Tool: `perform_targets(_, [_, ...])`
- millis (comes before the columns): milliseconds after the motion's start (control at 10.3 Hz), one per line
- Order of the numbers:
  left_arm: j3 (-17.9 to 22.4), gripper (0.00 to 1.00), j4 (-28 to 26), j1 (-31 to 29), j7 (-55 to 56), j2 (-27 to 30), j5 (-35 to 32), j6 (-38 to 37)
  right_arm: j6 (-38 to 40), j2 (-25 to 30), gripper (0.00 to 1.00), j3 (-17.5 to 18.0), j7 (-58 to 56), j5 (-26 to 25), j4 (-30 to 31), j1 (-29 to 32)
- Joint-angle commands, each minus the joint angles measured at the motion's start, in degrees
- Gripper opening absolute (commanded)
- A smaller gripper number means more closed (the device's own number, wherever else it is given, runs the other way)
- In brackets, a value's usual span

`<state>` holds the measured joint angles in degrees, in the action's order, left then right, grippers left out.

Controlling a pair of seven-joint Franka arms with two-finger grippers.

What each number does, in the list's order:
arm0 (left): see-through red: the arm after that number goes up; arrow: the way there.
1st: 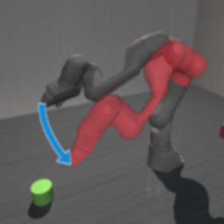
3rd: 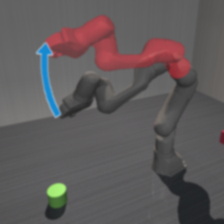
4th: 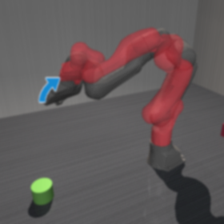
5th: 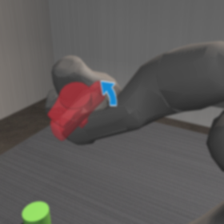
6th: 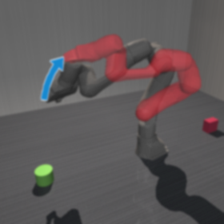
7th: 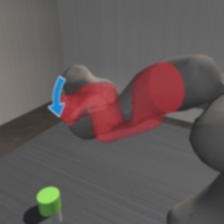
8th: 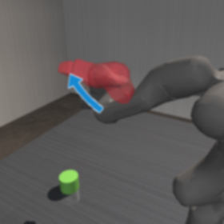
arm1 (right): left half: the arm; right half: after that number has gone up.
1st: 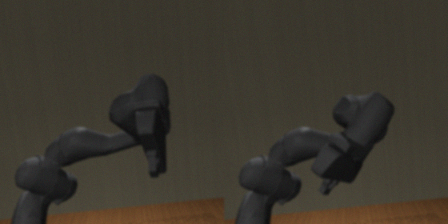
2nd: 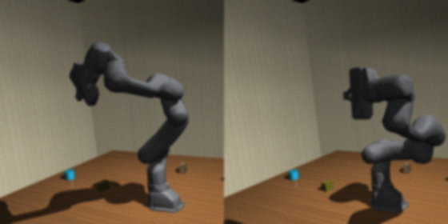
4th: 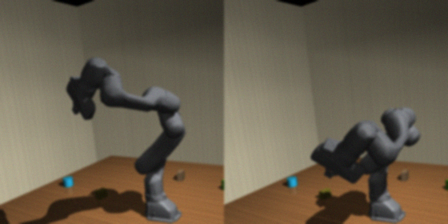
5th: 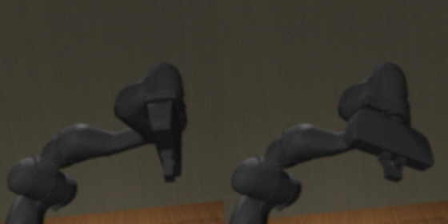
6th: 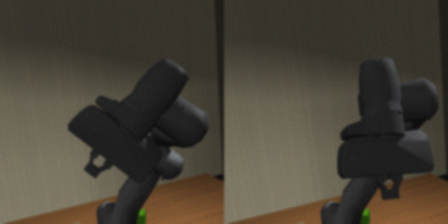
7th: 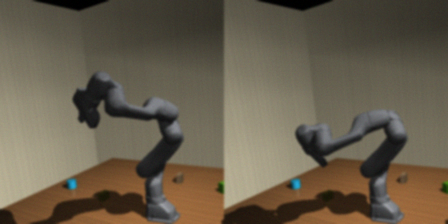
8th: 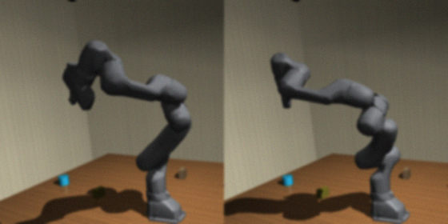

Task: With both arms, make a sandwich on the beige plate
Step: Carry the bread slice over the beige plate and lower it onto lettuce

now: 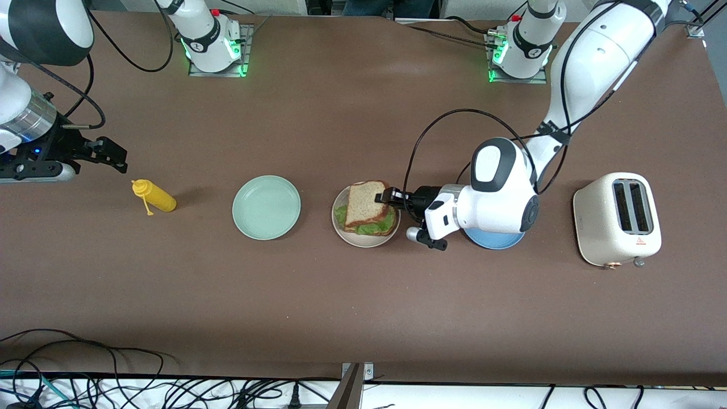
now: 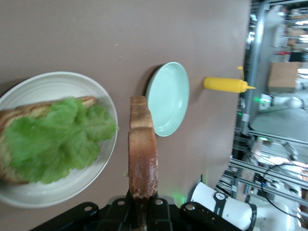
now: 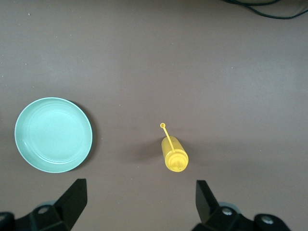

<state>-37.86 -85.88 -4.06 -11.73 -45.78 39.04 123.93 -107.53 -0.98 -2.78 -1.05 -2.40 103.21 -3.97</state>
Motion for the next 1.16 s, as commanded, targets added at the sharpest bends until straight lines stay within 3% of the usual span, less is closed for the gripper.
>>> perform_targets(0, [0.2,0.0,0.4,-1.1,-16.4,-3.4,8.2,0.3,1.0,-0.2,1.0,0.3,-0.6,0.1,-1.0,0.4])
perform_targets(291, [1.3,0.0,-0.8,-1.3,-26.5,-6.3,9.9,0.3,1.1,-0.1,1.0,0.3,-0.5,0.1,-0.9,0.4])
perform_targets(776, [1.8,0.0,-4.7,-1.5,-38.5,-10.0,21.2,0.3,1.2,-0.1,1.0,0.3,-0.5,0.1,-0.8,0.4])
perform_targets(872, [2.3,0.09,-4.7,-1.4,-38.4,-10.0,21.2,0.3,1.2,-0.1,1.0,0.3,-0.5,0.1,-0.8,0.4])
perform_targets(969, [2.4,0.58,-4.7,-1.0,-38.5,-9.9,21.2,0.3,1.2,-0.1,1.0,0.3,-0.5,0.1,-0.8,0.4])
perform_targets(1066, [3.0,1.0,-4.7,-1.2,-38.7,-9.5,20.8,0.3,1.2,-0.1,1.0,0.3,-0.5,0.1,-0.8,0.4])
